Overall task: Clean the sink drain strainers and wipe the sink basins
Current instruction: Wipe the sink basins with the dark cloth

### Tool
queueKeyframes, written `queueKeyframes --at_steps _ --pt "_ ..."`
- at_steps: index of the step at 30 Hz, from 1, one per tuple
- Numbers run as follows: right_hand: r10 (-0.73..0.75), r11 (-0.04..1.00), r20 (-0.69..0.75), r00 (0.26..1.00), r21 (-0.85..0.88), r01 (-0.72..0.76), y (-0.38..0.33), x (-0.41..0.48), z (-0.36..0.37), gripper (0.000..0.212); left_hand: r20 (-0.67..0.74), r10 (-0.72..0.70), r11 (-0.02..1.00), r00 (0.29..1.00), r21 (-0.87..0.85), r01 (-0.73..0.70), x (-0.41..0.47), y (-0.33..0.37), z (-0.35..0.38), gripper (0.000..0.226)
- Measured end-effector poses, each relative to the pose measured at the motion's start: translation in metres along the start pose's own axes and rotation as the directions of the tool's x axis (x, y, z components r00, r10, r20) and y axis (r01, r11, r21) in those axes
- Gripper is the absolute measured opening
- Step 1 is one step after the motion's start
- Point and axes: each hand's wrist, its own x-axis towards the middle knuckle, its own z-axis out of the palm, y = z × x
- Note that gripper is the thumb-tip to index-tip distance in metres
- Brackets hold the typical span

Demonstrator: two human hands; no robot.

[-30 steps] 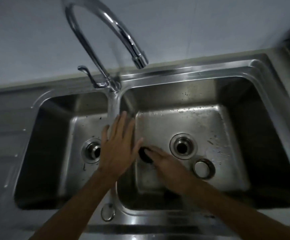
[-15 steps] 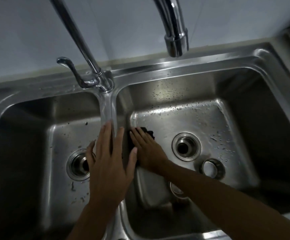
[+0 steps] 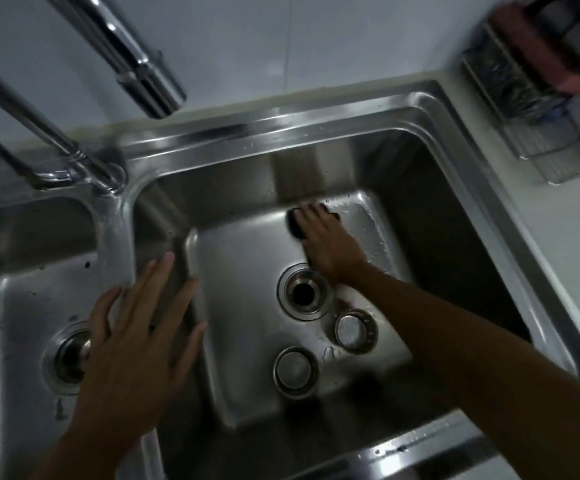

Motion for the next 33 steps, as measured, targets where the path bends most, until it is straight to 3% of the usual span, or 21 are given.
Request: queueKeyframes --at_steps 2,5,8,12,15,18,22,31,33 --pt "0.094 0.995 0.019 0.995 -0.031 -0.093 0.041 -0.028 -0.009 0.062 -0.004 0.001 1.000 1.000 -0.011 -0.001 0.000 -0.002 0.002 0.058" --pt "0.124 0.987 0.063 0.990 -0.107 -0.117 0.065 -0.068 -0.013 0.062 -0.017 0.007 1.000 1.000 -0.023 -0.007 0.000 -0.003 0.003 0.056" --pt "0.013 0.983 0.123 0.992 -0.181 0.010 0.065 -0.103 -0.008 0.069 -0.025 0.006 0.999 1.000 -0.046 -0.007 0.001 -0.001 0.002 0.054" --pt "-0.219 0.959 0.183 0.958 -0.139 0.246 0.045 -0.134 0.005 0.082 -0.001 -0.002 0.997 1.000 -0.080 0.002 0.003 0.000 -0.001 0.054" --pt "-0.419 0.892 0.172 0.892 -0.105 0.439 0.037 -0.143 0.013 0.077 0.022 0.007 0.997 1.000 -0.080 -0.005 0.005 0.002 -0.004 0.055" --pt "-0.624 0.761 0.169 0.763 -0.092 0.643 0.029 -0.156 0.025 0.061 0.041 0.008 0.997 0.999 -0.079 -0.005 0.005 0.002 -0.008 0.054" --pt "-0.755 0.643 0.162 0.635 -0.005 0.766 -0.001 -0.151 0.039 0.049 0.060 0.004 0.996 0.998 -0.090 0.001 0.005 0.002 -0.009 0.053" --pt "-0.757 0.641 0.077 0.649 -0.112 0.760 -0.010 -0.143 0.063 0.058 0.092 0.003 0.995 0.996 -0.097 0.006 0.009 0.005 -0.014 0.052" --pt "-0.707 0.692 0.071 0.704 -0.137 0.709 0.003 -0.150 0.062 0.060 0.103 0.005 0.996 0.995 -0.092 0.005 0.012 0.006 -0.018 0.052"
